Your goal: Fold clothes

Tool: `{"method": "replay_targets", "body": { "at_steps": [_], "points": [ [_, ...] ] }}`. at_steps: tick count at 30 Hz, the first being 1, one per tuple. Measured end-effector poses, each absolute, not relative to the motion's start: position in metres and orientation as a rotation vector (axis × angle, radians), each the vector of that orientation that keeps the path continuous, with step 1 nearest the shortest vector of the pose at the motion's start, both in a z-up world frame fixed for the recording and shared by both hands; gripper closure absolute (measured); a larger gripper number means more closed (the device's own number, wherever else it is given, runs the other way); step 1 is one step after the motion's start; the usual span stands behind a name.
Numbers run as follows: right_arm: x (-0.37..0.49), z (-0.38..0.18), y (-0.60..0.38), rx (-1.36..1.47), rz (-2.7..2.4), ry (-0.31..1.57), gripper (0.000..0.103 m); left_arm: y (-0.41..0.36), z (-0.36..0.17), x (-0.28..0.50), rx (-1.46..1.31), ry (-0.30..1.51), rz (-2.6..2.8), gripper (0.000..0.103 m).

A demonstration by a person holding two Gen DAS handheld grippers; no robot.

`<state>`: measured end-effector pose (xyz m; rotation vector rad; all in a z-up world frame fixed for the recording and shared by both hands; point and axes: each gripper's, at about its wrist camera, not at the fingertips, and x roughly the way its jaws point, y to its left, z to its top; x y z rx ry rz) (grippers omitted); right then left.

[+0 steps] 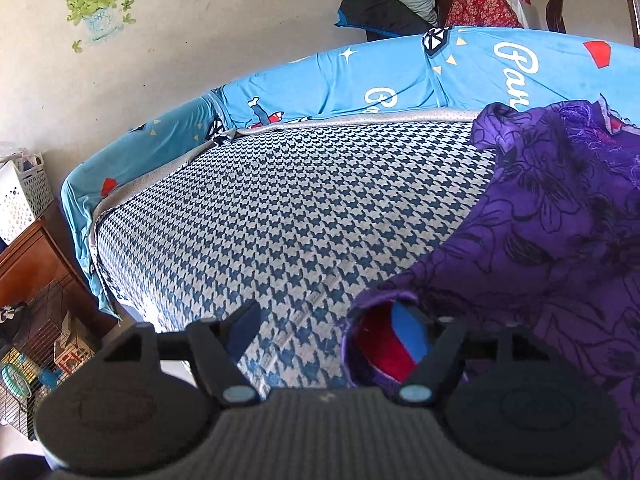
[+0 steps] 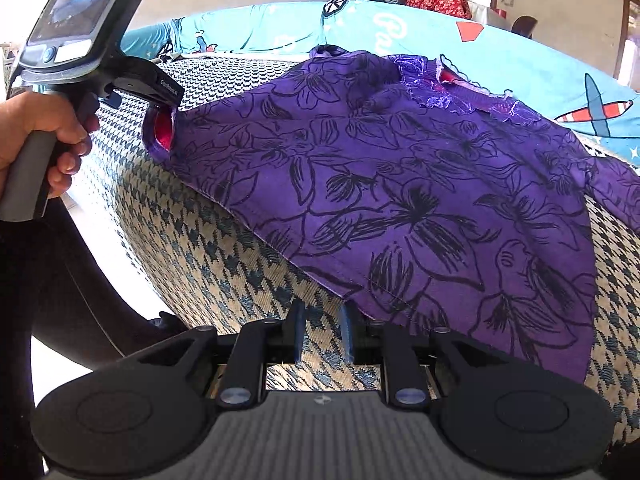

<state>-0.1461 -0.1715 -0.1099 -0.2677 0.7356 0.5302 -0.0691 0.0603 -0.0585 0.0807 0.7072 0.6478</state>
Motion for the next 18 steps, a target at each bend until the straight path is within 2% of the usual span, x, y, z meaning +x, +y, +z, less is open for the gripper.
{"method": "replay_targets", "body": {
  "at_steps": [9, 18],
  "points": [
    [-0.152, -0.116, -0.168, -0.328, 0.527, 0.735, 0.086, 0.049, -0.05, -0.095, 0.052, 0.67, 0.606, 0.025],
    [-0.157, -0.11, -0.169, -0.375, 0.451, 0.638, 0.088, 0.026, -0.032, -0.128, 0.047, 0.574, 0.442, 0.018]
  ]
}}
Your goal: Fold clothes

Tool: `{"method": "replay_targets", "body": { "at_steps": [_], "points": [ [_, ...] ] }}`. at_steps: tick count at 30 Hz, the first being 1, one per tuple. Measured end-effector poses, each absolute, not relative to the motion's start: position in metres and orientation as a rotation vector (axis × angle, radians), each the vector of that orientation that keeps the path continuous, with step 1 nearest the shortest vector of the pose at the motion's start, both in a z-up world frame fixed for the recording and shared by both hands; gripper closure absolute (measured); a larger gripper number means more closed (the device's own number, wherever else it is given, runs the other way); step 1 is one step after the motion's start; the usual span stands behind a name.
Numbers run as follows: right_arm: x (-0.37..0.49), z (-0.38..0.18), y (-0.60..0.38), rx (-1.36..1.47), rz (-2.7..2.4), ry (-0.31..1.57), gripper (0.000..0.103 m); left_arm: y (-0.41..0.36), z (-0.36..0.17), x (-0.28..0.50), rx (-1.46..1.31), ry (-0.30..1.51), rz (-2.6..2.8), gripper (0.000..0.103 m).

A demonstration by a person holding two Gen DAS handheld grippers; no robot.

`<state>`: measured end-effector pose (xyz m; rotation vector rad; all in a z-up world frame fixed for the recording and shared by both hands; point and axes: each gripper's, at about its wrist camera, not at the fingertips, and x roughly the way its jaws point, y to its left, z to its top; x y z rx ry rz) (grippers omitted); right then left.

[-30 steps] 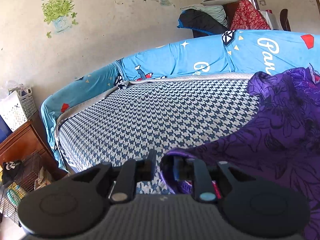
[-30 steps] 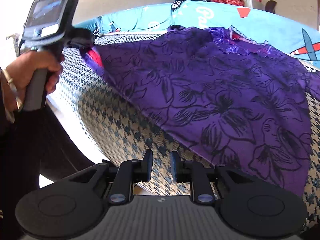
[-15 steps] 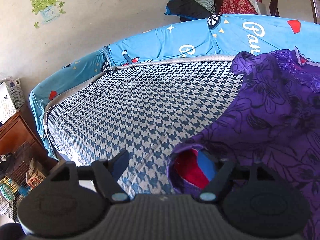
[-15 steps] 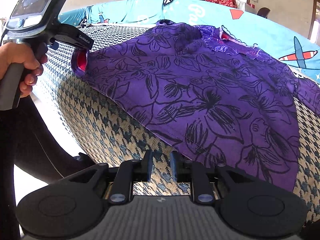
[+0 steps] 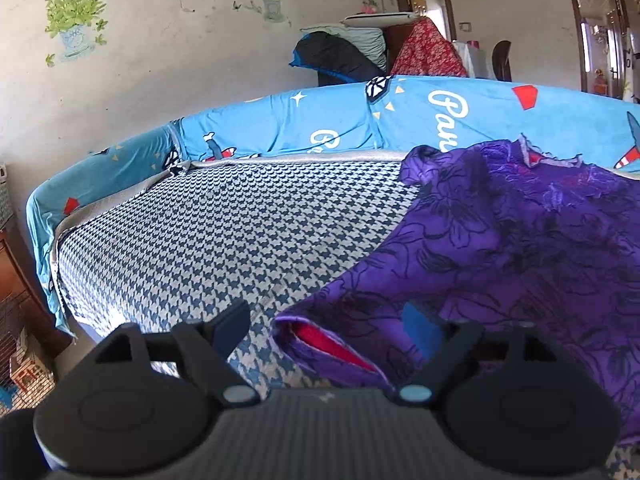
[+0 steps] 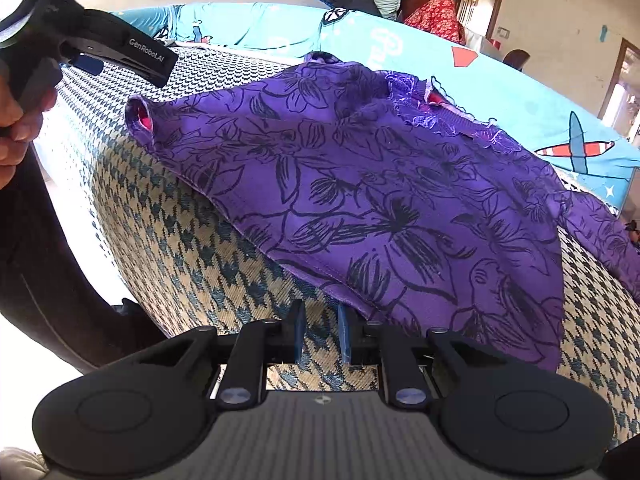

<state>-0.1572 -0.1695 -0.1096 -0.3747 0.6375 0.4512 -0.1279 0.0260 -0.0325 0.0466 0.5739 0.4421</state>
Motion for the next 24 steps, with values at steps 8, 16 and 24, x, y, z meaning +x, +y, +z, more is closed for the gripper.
{"method": "replay_targets", "body": {
  "at_steps": [8, 16, 24],
  "points": [
    [-0.15, -0.096, -0.176, -0.33, 0.403, 0.561, 0.088, -0.003, -0.03, -0.144, 0.107, 0.561, 0.257, 0.014],
    [-0.124, -0.091, -0.182, -0.277, 0.333, 0.558, 0.088, -0.033, -0.036, -0.152, 0.16, 0.595, 0.058, 0.009],
    [-0.114, -0.087, -0.192, -0.201, 0.327, 0.581, 0.087, -0.056, -0.058, -0.119, 0.269, 0.661, 0.086, 0.007]
  ]
}}
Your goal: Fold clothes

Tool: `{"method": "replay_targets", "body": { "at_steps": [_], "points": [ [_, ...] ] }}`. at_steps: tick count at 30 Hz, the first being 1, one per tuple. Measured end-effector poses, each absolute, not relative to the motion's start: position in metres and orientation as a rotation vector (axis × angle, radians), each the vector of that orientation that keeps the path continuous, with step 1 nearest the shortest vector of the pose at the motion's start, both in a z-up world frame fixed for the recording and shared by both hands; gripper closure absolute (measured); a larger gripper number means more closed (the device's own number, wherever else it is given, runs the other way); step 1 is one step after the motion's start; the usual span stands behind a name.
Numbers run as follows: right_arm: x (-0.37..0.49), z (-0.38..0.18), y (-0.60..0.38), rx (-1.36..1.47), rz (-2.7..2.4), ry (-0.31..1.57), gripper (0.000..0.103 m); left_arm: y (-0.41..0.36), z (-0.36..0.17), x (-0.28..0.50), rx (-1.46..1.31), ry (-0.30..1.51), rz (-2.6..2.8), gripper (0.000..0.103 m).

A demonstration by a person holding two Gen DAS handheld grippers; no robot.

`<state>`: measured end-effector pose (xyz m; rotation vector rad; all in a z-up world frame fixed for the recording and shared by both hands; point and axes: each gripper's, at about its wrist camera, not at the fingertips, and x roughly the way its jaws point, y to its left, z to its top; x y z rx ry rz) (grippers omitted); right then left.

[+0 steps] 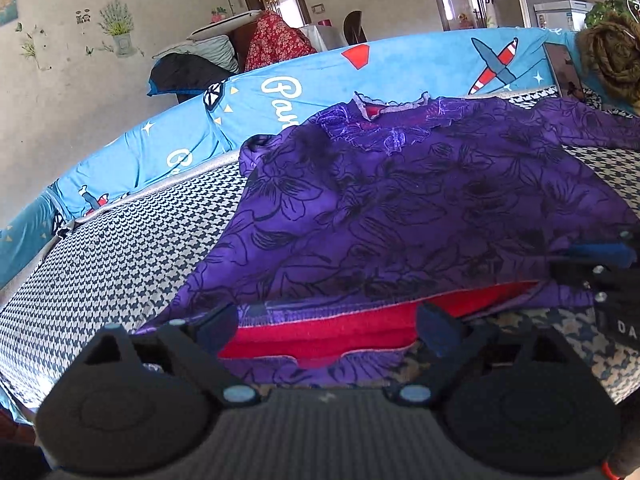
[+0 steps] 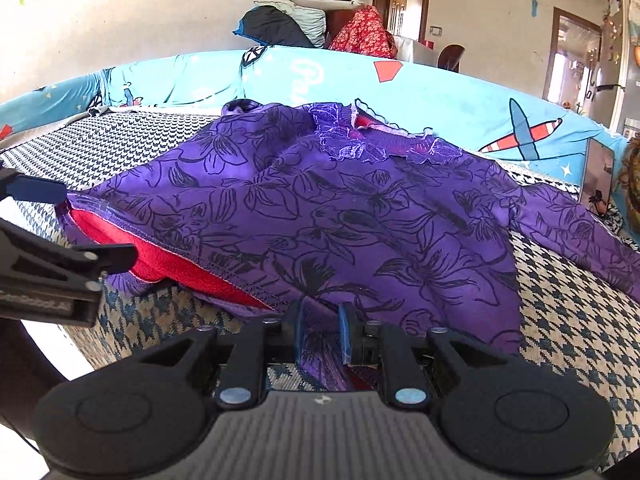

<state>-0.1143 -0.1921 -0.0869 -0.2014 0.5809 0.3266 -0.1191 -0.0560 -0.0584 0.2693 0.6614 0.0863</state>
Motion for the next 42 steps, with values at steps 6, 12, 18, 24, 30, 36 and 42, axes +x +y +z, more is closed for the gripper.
{"method": "replay_targets", "body": {
  "at_steps": [6, 12, 18, 24, 30, 36, 42],
  "points": [
    [-0.136, -0.079, -0.189, -0.252, 0.385, 0.508, 0.087, -0.05, -0.064, -0.088, 0.213, 0.716, 0.108, 0.007],
    [-0.154, -0.088, -0.169, -0.381, 0.528, 0.505, 0.087, -0.04, -0.067, -0.066, 0.149, 0.749, 0.137, 0.007],
    [-0.153, -0.104, -0.151, -0.489, 0.557, 0.52, 0.087, -0.036, -0.068, -0.058, 0.125, 0.755, 0.144, 0.007],
    [-0.147, -0.12, -0.139, -0.641, 0.513, 0.49, 0.087, -0.033, -0.065, -0.057, 0.093, 0.759, 0.149, 0.007],
    [-0.149, -0.126, -0.138, -0.716, 0.533, 0.457, 0.087, -0.02, -0.059, -0.071, 0.054, 0.763, 0.136, 0.007],
    [-0.142, -0.124, -0.14, -0.672, 0.53, 0.47, 0.087, 0.0, -0.051, -0.095, 0.01, 0.755, 0.146, 0.007],
    [-0.133, -0.116, -0.145, -0.6, 0.502, 0.474, 0.099, 0.012, -0.056, -0.098, 0.024, 0.785, 0.239, 0.006]
  ]
}}
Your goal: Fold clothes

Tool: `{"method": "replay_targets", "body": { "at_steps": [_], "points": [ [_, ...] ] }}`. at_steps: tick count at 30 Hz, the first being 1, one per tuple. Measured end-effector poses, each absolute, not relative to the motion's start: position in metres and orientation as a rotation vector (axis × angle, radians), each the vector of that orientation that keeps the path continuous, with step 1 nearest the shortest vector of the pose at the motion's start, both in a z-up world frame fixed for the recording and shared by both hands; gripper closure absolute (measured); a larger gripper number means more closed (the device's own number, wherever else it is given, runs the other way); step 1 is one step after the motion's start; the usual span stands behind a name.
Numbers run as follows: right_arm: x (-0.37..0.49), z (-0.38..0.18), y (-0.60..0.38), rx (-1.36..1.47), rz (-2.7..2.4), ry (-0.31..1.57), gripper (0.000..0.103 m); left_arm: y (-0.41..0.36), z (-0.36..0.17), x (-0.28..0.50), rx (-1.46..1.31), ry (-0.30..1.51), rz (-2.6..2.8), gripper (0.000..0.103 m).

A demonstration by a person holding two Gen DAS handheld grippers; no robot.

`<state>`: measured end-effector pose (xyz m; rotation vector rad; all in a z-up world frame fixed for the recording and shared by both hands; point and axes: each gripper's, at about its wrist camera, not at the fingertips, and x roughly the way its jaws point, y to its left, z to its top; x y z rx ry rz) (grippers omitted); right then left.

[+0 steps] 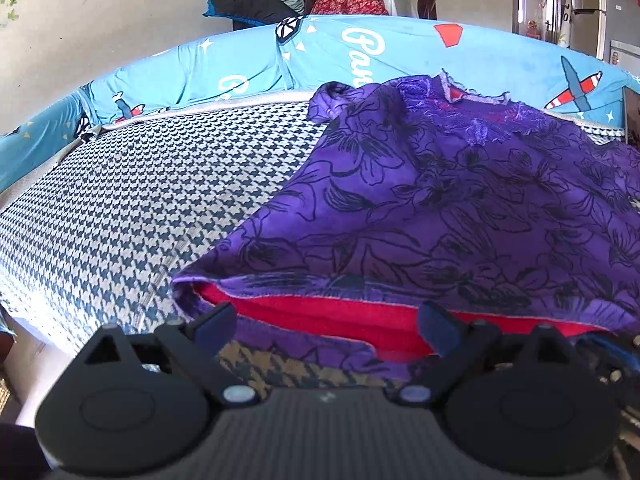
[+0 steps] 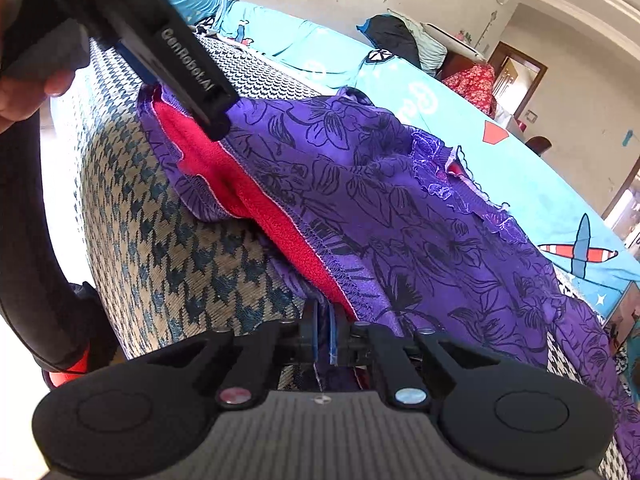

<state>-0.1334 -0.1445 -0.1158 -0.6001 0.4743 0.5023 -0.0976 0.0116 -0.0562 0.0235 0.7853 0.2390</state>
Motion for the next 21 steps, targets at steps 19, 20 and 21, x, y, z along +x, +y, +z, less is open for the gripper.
{"method": "replay_targets", "body": {
  "at_steps": [19, 20, 21],
  "points": [
    [-0.168, -0.082, -0.19, -0.57, 0.553, 0.547, 0.099, 0.022, -0.069, -0.09, 0.109, 0.808, 0.407, 0.001],
    [-0.168, -0.086, -0.188, -0.593, 0.559, 0.556, 0.098, 0.025, -0.07, -0.089, 0.108, 0.816, 0.428, 0.001],
    [-0.169, -0.09, -0.186, -0.615, 0.566, 0.562, 0.098, 0.028, -0.071, -0.088, 0.101, 0.823, 0.445, 0.001]
  ]
}}
